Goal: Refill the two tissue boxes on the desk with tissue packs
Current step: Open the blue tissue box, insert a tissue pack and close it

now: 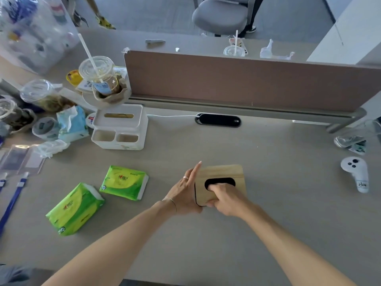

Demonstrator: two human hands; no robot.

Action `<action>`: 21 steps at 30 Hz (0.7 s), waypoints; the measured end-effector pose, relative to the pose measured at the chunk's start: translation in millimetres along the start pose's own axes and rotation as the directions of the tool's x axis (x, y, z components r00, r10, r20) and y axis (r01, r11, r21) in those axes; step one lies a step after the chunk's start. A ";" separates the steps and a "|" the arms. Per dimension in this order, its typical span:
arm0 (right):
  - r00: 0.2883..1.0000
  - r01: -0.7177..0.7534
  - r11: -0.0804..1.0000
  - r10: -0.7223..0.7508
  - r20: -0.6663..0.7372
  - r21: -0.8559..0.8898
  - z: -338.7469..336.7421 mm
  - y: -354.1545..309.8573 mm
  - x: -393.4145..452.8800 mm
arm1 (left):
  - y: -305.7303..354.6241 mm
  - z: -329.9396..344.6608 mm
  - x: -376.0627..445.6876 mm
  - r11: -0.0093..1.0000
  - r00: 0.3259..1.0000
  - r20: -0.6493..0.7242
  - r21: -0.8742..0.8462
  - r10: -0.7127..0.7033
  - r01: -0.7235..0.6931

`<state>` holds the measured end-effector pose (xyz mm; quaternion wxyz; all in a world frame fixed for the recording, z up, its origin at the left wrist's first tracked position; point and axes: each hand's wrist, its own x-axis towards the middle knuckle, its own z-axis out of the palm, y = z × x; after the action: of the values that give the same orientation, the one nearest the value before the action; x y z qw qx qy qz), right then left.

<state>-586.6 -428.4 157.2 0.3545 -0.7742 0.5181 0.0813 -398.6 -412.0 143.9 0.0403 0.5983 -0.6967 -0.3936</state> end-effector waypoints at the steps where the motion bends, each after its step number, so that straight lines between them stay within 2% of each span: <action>1: 1.000 0.002 1.000 -0.002 -0.008 -0.005 -0.7 -0.4 -0.7 | 0.5 -1.3 0.2 1.000 1.000 -0.007 0.011 0.018 -0.018; 7: 0.991 0.048 0.999 -0.047 -0.129 0.010 -13.3 -2.0 -11.4 | 19.3 -23.1 -0.7 0.968 0.974 -0.097 0.170 0.204 -0.186; 12: 0.986 -0.030 0.997 0.042 -0.164 0.076 -31.1 6.5 -33.4 | 48.8 -37.8 6.1 0.887 0.931 -0.103 0.357 0.349 -0.293; 17: 0.974 -0.103 0.984 0.129 -0.186 0.144 -36.1 42.5 -59.3 | 88.5 -15.8 22.5 0.829 0.917 -0.016 0.433 0.399 -0.353; 21: 0.956 -0.144 0.984 0.166 -0.242 0.108 -35.6 82.3 -87.2 | 127.0 13.3 38.5 0.835 0.927 0.027 0.425 0.374 -0.349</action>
<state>-705.2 -403.4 188.2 0.3130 -0.7186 0.6209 -0.0127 -518.3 -441.9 194.5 0.0034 0.4614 -0.8640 -0.2013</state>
